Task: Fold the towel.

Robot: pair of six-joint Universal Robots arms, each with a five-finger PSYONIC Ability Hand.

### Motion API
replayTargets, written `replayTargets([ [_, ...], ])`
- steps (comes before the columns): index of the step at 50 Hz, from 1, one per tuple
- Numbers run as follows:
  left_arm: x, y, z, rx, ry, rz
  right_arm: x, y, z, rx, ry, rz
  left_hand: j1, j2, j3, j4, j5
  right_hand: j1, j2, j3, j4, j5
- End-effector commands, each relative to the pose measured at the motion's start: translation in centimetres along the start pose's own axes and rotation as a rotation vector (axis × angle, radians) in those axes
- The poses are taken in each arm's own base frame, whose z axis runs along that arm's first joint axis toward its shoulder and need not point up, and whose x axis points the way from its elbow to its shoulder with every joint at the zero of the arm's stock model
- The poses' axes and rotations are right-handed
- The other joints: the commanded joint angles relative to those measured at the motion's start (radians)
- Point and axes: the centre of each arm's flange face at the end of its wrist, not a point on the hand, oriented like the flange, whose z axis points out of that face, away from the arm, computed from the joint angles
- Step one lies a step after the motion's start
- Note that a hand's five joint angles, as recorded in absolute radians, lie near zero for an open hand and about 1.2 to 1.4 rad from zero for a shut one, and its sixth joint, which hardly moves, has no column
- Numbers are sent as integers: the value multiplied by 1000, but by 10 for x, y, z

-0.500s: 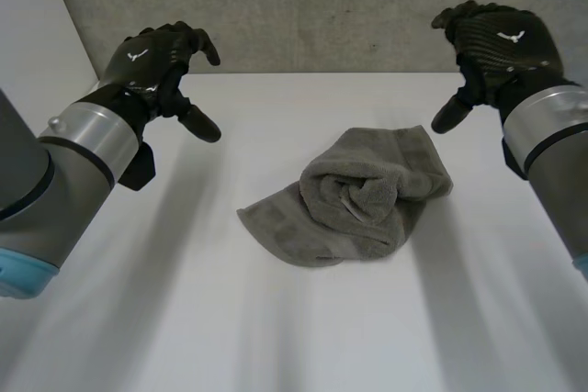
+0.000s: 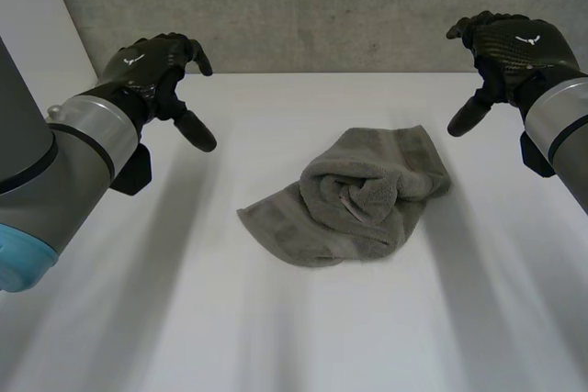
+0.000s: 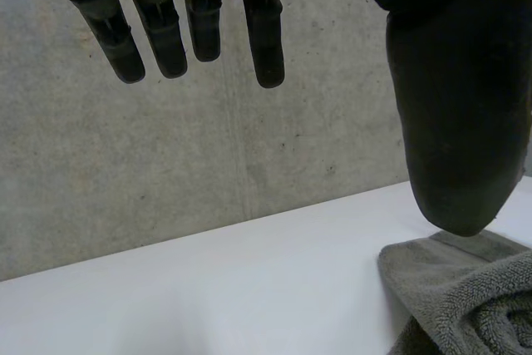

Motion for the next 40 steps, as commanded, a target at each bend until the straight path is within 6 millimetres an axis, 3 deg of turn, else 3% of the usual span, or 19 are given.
replayTargets([
  [1, 0, 0, -1, 2, 0, 1, -1, 0, 1, 7, -33, -1, -91, -82, -92, -84, -45, -54, -67, -71, -82, -58],
  [6, 1, 4, -1, -12, 7, 6, -1, -4, 1, 13, -40, -12, -91, -82, -92, -84, -45, -54, -67, -71, -82, -58],
  [11, 3, 13, 2, -33, 18, 13, -15, 6, 2, -12, -152, -61, -91, -82, -92, -84, -45, -54, -67, -71, -82, -58],
  [13, 1, 33, 12, -88, 13, 18, -27, 29, 5, -92, -262, -126, -91, -82, -92, -84, -45, -54, -67, -71, -82, -58],
  [14, 1, 33, 12, -88, 13, 18, -27, 29, 5, -93, -263, -126, -91, -82, -92, -84, -45, -54, -67, -71, -82, -58],
  [16, 1, 50, 18, -136, 16, 34, -33, 56, 9, -181, -327, -197, -91, -82, -92, -84, -45, -54, -67, -71, -82, -58],
  [18, 2, 61, 21, -166, 21, 46, -38, 69, 10, -218, -348, -224, -91, -82, -92, -84, -45, -54, -67, -71, -82, -58],
  [22, 3, 90, 26, -240, 37, 67, -66, 101, 15, -250, -381, -265, -91, -82, -92, -84, -45, -54, -67, -71, -82, -58],
  [28, 9, 116, 28, -276, 60, 73, -64, 132, 30, -253, -282, -294, -91, -82, -92, -84, -45, -6, -19, -22, -34, -9],
  [29, 9, 116, 28, -276, 60, 73, -63, 139, 33, -258, -257, -301, -91, -82, -92, -84, -45, 166, 152, 149, 138, 162],
  [30, 10, 118, 28, -273, 62, 74, -63, 141, 34, -260, -251, -303, -91, -82, -92, -84, -45, 455, 442, 438, 427, 452],
  [31, 10, 118, 28, -273, 62, 74, -63, 141, 34, -260, -251, -303, -91, -82, -92, -84, -45, 458, 445, 441, 430, 455],
  [32, 10, 121, 28, -270, 64, 74, -64, 138, 33, -256, -254, -301, -91, -82, -92, -84, -45, 781, 767, 764, 753, 777],
  [33, 10, 120, 28, -263, 65, 74, -64, 138, 33, -256, -254, -301, -91, -82, -92, -84, -45, 784, 771, 767, 756, 780],
  [34, 10, 120, 28, -263, 65, 74, -65, 133, 32, -240, -262, -300, -91, -82, -92, -84, -45, 1086, 1073, 1070, 1058, 1083],
  [36, 10, 119, 27, -256, 66, 74, -65, 125, 28, -222, -276, -303, -91, -82, -92, -84, -45, 1167, 1154, 1151, 1139, 1164],
  [38, 10, 120, 25, -255, 66, 75, -65, 99, 8, -193, -337, -310, -91, -82, -92, -84, -45, 1167, 1154, 1151, 1139, 1164],
  [39, 10, 120, 25, -255, 66, 75, -65, 99, 7, -193, -337, -310, -91, -82, -92, -84, -45, 1167, 1154, 1151, 1139, 1164],
  [40, 9, 120, 25, -253, 65, 75, -66, 89, -7, -190, -386, -325, -91, -82, -92, -84, -45, 1167, 1154, 1151, 1139, 1164],
])
